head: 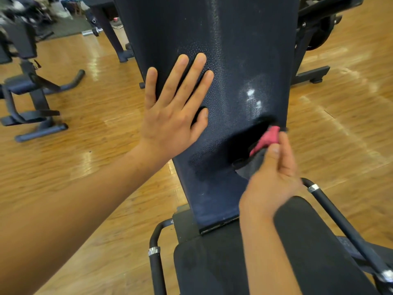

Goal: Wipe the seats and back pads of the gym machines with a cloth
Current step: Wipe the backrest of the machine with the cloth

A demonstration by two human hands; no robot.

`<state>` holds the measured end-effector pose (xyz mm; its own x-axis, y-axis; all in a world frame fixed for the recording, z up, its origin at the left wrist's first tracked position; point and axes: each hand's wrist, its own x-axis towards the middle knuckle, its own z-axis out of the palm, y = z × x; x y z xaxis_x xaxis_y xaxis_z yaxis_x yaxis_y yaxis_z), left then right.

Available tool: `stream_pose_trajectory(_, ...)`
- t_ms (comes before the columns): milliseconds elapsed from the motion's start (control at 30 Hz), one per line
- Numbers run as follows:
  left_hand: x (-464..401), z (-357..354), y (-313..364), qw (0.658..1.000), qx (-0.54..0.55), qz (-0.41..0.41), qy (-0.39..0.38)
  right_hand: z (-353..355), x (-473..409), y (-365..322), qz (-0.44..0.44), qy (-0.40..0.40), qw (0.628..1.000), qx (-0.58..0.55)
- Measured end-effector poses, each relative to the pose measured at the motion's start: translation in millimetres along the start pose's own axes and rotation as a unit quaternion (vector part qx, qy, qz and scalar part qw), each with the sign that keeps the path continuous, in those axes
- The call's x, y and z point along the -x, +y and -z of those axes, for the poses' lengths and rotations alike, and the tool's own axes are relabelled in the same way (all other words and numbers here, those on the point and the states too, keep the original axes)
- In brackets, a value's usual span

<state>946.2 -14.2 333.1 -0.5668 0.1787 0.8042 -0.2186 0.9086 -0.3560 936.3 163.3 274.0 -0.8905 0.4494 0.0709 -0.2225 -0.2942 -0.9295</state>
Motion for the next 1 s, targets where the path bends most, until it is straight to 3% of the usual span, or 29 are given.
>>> stream_pose_trajectory(100,0,0,-1,1.000,0.003,0.002,-0.002,-22,39,23,0.015,-0.085,0.995,0.055)
stream_pose_trajectory(300,-1,-2,1,1.000,0.002,0.003,0.007,-1,94,60,0.072,-0.175,0.975,0.114)
stream_pose_trajectory(433,0,-1,0,1.000,-0.003,0.004,0.005,19,110,59,0.040,-0.233,0.966,0.109)
stream_pose_trajectory(600,0,-1,-1,1.000,-0.001,0.002,0.004,39,97,25,-0.080,-0.138,0.986,0.051)
stream_pose_trajectory(767,0,0,0,1.000,-0.003,0.002,0.001,43,47,22,-0.033,0.005,0.997,0.063)
stream_pose_trajectory(1000,-1,1,-1,1.000,-0.002,-0.006,-0.007,20,110,68,-0.073,-0.054,0.991,0.094)
